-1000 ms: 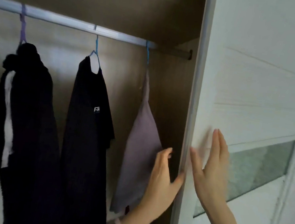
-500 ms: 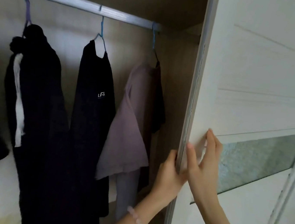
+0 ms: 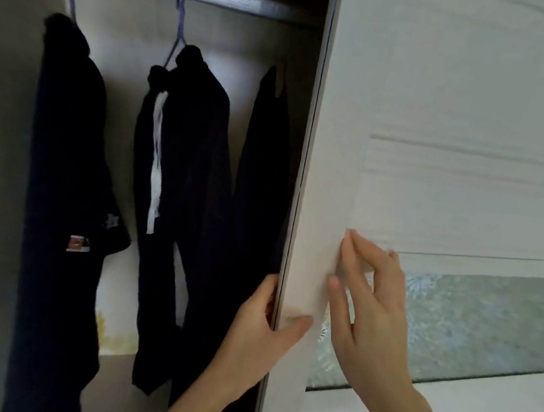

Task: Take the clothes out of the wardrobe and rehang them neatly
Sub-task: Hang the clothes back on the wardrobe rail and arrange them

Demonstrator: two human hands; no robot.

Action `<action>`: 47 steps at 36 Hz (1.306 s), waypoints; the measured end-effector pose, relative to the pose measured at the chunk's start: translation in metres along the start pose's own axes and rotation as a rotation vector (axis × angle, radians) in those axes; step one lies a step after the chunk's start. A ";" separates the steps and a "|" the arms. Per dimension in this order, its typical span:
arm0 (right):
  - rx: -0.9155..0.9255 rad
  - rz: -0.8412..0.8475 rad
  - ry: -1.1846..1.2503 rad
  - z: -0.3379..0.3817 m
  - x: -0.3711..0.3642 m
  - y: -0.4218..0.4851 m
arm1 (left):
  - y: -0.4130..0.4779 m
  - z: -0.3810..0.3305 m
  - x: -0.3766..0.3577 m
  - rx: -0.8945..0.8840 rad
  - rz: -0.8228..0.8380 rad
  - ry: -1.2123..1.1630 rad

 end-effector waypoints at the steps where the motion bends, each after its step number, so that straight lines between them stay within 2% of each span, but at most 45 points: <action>1: 0.036 0.010 0.000 0.007 -0.006 0.002 | -0.005 -0.001 0.011 0.004 -0.043 0.021; 7: 0.283 0.033 0.012 0.062 -0.049 0.009 | -0.029 -0.005 0.073 0.022 -0.333 0.126; 11: 0.384 0.002 0.030 0.105 -0.079 0.009 | -0.054 -0.007 0.117 0.060 -0.547 0.258; 12: 0.406 0.002 0.023 0.115 -0.087 0.010 | -0.062 -0.006 0.126 0.050 -0.608 0.320; 17: 0.476 0.028 0.034 0.165 -0.115 0.016 | -0.095 -0.002 0.176 -0.221 -0.961 0.827; 19: 0.503 0.042 0.058 0.184 -0.125 0.018 | -0.104 -0.004 0.194 -0.258 -1.055 0.990; 23: 0.518 0.102 0.101 0.223 -0.143 0.020 | -0.118 -0.007 0.225 -0.228 -1.179 1.129; 27: 0.517 0.165 0.109 0.253 -0.157 0.020 | -0.130 -0.008 0.251 -0.161 -1.276 1.178; 32: 0.519 0.195 0.100 0.286 -0.172 0.018 | -0.142 -0.011 0.277 -0.002 -1.377 1.035; 35: 0.531 0.198 0.092 0.300 -0.180 0.017 | -0.146 -0.009 0.293 0.121 -1.362 0.927; 39: 0.535 0.164 0.118 0.315 -0.189 0.017 | -0.150 -0.007 0.309 0.193 -1.329 0.798; 47: 0.511 0.233 0.093 0.330 -0.195 0.012 | -0.155 -0.009 0.320 0.218 -1.302 0.878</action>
Point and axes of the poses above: each hand's wrist, its own y-axis towards the middle knuckle, its own x-axis out of the back of the hand, z = x × y, the point moved 1 cm from there along y, towards the middle knuckle, and after that the axes turned 1 degree about z, right-handed, at the moved point
